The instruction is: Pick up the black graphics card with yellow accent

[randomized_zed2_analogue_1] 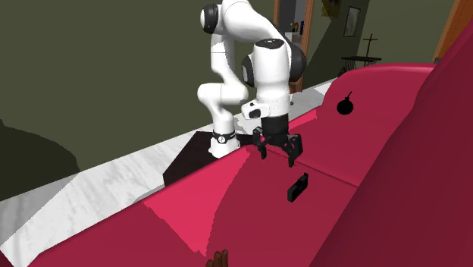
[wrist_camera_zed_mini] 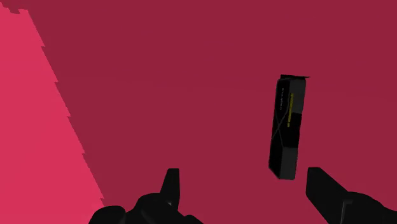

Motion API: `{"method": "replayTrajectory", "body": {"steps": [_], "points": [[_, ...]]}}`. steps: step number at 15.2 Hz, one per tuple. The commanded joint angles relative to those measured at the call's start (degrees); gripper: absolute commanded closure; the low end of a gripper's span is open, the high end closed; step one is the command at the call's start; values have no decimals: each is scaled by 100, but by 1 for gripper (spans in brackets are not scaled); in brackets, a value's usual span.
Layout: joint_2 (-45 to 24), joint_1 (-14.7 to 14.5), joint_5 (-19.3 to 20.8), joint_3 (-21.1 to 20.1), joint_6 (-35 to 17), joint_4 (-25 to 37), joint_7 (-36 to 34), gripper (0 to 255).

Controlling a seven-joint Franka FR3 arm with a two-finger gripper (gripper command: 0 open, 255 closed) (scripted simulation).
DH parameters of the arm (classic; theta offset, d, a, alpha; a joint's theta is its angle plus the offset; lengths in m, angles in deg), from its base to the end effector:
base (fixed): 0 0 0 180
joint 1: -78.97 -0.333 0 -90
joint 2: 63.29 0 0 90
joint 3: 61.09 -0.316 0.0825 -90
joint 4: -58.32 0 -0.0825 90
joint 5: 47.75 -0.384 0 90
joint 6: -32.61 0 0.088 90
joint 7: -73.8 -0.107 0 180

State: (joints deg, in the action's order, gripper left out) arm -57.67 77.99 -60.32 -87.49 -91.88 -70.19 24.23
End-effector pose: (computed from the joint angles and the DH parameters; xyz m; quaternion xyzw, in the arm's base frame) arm 0.4486 0.2443 0.4070 -0.9651 0.2524 0.0350 0.0605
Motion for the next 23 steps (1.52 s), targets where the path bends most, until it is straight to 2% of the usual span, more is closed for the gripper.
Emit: {"method": "replayTrajectory", "body": {"steps": [1, 5, 14, 15, 23], "points": [[-467, -20, 156, -100, -299, 231, -362, 0], [-1336, -152, 557, -160, -702, 786, -1046, 0], [-1702, -219, 724, -110, -1248, 577, -1102, 0], [-1713, -215, 728, -105, -1255, 579, -1095, 255], [-1707, -214, 724, -107, -1256, 573, -1093, 255]]}}
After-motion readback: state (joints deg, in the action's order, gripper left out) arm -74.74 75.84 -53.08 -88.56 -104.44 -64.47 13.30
